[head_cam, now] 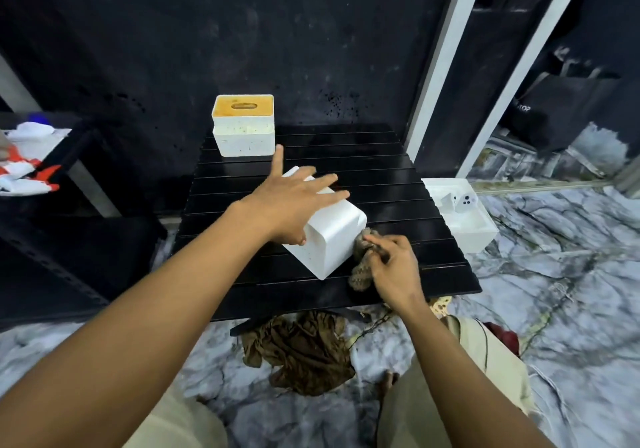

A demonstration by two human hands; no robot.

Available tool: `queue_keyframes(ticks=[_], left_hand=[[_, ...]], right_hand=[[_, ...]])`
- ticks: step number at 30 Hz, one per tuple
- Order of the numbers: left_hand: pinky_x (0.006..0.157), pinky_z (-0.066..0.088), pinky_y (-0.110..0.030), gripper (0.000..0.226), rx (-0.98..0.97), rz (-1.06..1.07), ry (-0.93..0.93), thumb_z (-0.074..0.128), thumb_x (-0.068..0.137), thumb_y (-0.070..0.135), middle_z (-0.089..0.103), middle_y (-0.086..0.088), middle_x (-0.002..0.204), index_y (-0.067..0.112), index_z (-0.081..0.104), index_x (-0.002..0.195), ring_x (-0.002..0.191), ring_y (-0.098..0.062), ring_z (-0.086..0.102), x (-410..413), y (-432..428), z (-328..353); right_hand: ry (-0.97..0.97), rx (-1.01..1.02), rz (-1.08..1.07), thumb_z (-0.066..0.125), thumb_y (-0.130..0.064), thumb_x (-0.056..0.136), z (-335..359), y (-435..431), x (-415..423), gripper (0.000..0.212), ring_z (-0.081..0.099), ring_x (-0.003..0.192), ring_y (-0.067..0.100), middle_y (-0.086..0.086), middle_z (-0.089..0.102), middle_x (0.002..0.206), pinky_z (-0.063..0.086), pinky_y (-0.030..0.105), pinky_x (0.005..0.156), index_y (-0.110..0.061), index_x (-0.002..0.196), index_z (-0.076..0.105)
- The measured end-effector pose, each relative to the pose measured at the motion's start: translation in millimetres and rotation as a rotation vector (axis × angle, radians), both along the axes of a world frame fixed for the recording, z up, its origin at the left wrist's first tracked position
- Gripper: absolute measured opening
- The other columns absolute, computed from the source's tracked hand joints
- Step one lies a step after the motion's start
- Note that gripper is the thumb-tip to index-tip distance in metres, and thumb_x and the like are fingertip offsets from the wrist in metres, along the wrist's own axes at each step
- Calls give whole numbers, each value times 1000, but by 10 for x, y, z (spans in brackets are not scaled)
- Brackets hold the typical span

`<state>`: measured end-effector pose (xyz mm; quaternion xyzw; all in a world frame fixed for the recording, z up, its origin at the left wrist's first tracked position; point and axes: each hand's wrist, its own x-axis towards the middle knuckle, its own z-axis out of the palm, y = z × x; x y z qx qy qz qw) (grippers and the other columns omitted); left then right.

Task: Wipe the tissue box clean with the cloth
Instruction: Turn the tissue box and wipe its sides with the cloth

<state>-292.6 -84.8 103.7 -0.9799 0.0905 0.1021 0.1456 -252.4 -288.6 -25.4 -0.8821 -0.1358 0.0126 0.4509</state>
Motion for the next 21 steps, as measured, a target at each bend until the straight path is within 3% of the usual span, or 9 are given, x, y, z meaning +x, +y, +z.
queue_keyframes(ticks=[2,4,7,10,12,15,17,19,21], left_hand=[[116,-10,-63,104,3,-159,36,75,80,27,11,6,163,35,4,156,149,-22,12,99,-57,-19],[121,1,-54,100,-6,-213,15,74,80,20,30,4,154,31,10,156,141,-22,30,167,-90,-6],[107,34,-41,93,-91,-165,-15,71,84,25,38,5,140,37,12,154,122,-22,43,155,5,72],[100,39,-35,93,-417,-60,-160,75,80,34,38,13,135,41,17,153,120,-13,41,-19,260,39],[103,37,-31,96,-658,35,-300,81,75,35,40,17,134,37,25,153,122,-6,40,-197,381,-126],[107,42,-39,97,-943,189,-467,85,70,39,42,20,131,36,32,151,123,-4,45,-394,397,-474],[106,45,-41,95,-1126,257,-532,83,67,47,45,18,130,34,36,149,125,-6,48,-463,339,-690],[105,46,-41,94,-1280,311,-576,82,65,48,48,15,131,31,40,148,126,-9,51,-534,253,-873],[102,49,-41,92,-1376,375,-631,85,66,38,49,13,129,27,42,147,123,-8,53,-638,154,-1045]], right_hand=[[55,-59,88,61,-7,88,-51,15,3,49,47,122,17,2,41,135,33,13,97,-20,136,55],[53,-202,149,60,-6,85,-100,19,-1,63,44,126,19,1,39,141,38,24,104,-23,143,46],[-23,-241,92,61,-6,83,-52,-21,-1,51,56,112,23,1,57,122,44,28,95,-25,130,59],[-86,-120,-10,67,-18,86,208,-96,28,29,62,101,20,-2,65,110,49,29,88,-26,113,69],[-192,-6,-36,68,-24,87,485,-115,8,28,63,99,15,-7,66,107,50,30,87,-28,115,68],[-434,98,-24,65,-34,91,896,53,-111,36,51,100,11,-13,64,102,43,31,89,-33,126,61],[-552,-37,101,57,-37,94,961,292,-159,43,43,114,15,-11,61,115,37,35,98,-31,136,53],[-484,-149,352,43,-37,98,860,532,-201,51,29,137,24,-3,46,141,29,46,113,-25,147,39],[-406,-239,518,31,-36,100,692,684,-222,56,8,150,23,-1,22,159,9,48,122,-22,153,23]])
